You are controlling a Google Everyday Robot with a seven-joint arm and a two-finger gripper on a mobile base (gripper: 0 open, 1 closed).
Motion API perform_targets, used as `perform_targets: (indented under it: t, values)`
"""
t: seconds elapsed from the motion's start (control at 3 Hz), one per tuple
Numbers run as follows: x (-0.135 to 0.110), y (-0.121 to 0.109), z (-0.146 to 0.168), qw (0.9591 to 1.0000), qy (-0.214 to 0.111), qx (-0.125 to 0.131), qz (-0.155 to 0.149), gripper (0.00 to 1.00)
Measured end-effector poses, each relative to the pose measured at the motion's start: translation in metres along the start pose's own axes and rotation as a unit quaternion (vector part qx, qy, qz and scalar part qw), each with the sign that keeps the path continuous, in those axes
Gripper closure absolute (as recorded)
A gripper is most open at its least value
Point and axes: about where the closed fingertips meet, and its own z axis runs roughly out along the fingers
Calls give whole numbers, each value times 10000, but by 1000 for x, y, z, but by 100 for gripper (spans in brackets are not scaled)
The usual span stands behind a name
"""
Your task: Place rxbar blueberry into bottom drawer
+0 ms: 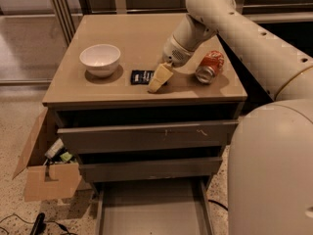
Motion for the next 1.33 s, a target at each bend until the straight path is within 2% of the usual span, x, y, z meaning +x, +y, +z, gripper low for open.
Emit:
perform_targets:
  t: [0.33,0.67,1.33]
  values:
    - [0,0,0,10000,0,0,0,97]
    - [-12,2,-20,10000,1,-1,-1,100]
    - [-14,-2,-16,10000,19,-54,37,100]
